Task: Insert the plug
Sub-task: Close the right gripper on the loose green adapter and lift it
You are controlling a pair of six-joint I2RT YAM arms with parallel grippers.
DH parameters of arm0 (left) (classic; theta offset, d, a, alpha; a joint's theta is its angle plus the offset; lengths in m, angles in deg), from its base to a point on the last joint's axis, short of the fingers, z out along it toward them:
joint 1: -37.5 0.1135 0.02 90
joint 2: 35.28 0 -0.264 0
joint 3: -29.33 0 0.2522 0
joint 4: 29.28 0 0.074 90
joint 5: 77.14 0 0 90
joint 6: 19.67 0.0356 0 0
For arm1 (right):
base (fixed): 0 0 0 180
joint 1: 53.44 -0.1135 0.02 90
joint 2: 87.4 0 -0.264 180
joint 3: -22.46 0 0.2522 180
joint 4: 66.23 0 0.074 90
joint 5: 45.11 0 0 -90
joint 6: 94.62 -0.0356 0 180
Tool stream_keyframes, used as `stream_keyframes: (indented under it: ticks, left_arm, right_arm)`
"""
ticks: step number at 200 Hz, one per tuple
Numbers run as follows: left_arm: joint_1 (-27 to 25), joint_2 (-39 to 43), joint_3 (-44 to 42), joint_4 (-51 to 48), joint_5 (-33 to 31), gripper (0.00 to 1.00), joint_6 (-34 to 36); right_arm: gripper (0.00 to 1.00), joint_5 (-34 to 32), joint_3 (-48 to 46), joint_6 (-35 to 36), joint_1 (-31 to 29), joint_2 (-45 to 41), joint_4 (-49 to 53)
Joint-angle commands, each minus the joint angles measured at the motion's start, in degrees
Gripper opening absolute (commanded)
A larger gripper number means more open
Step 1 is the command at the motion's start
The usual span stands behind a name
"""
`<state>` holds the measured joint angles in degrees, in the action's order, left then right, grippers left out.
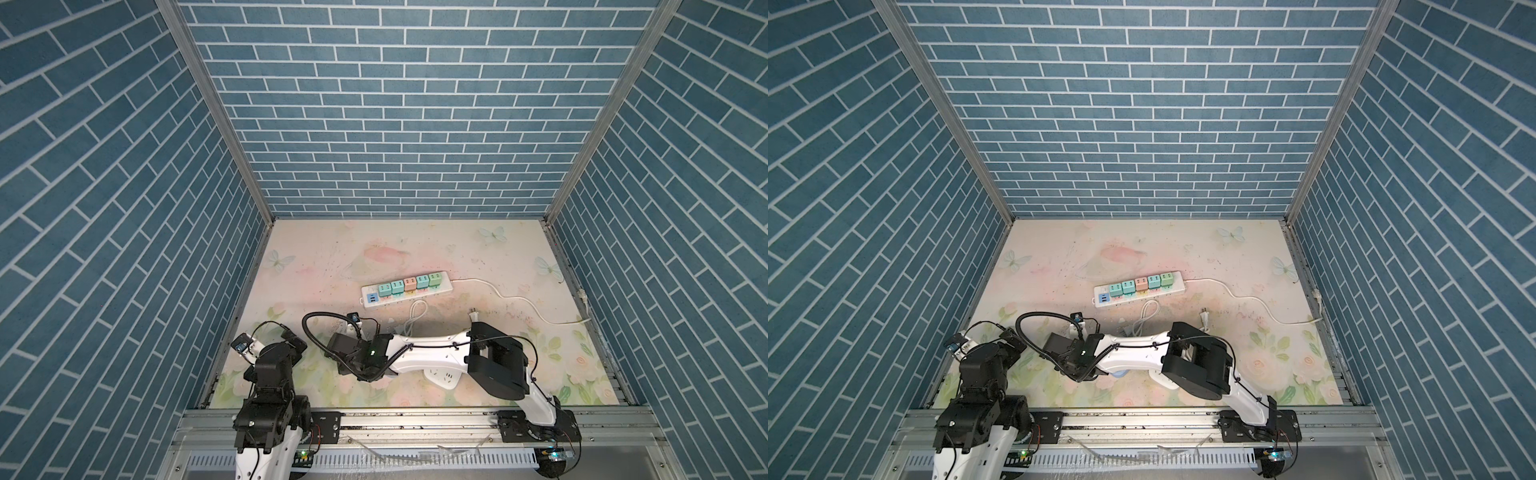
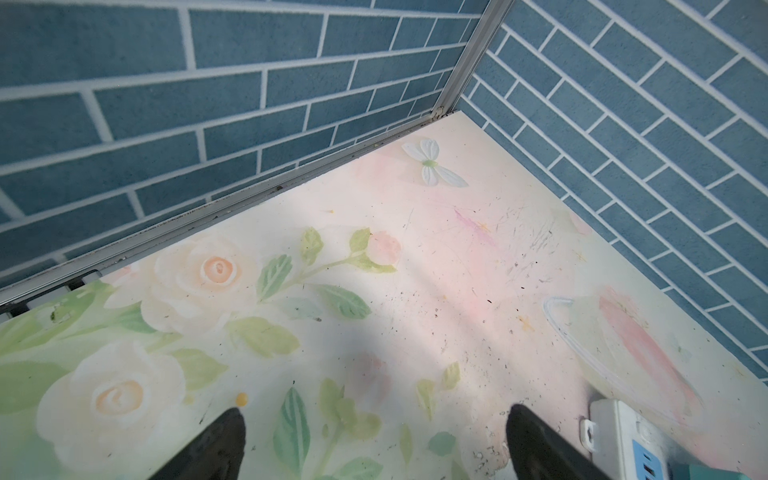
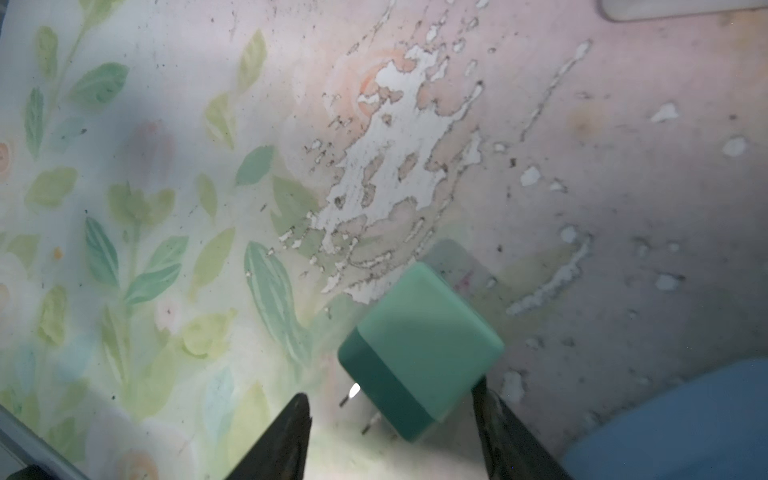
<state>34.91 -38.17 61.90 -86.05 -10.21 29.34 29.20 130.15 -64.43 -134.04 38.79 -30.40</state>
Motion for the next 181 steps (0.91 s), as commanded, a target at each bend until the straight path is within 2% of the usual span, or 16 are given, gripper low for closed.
stream_keyframes:
  ticks: [1, 65, 85, 109, 121, 181]
  left_arm:
    - [0.39, 0.52, -0.72, -1.29, -0.09, 0.99, -0.19]
    - [0.39, 0.87, -0.81, -1.38, -0.03, 1.00, -0.20]
    - [0.39, 0.96, -0.82, -1.38, -0.05, 1.00, -0.31]
    - [0.39, 1.05, -0.87, -1.29, 0.00, 1.00, -0.24]
    - [0.39, 1.05, -0.87, -1.32, 0.11, 1.00, -0.23]
    - [0.42, 1.04, -0.87, -1.38, 0.05, 0.99, -0.29]
  right_arm:
    - [0.69, 0.24, 3.53, -1.37, 0.09, 4.18, 2.81]
    - [0.69, -1.65, 11.55, 2.62, 1.23, 10.36, 7.46]
    - [0.62, -2.61, 10.89, 4.44, 1.23, 10.38, 7.39]
    - [0.49, -2.09, 10.02, 6.75, 1.19, 10.67, 6.89]
    - [0.47, -1.89, 9.78, 7.85, 1.23, 11.00, 6.91]
    - [0.49, -2.50, 8.34, 11.19, 1.15, 11.75, 6.87]
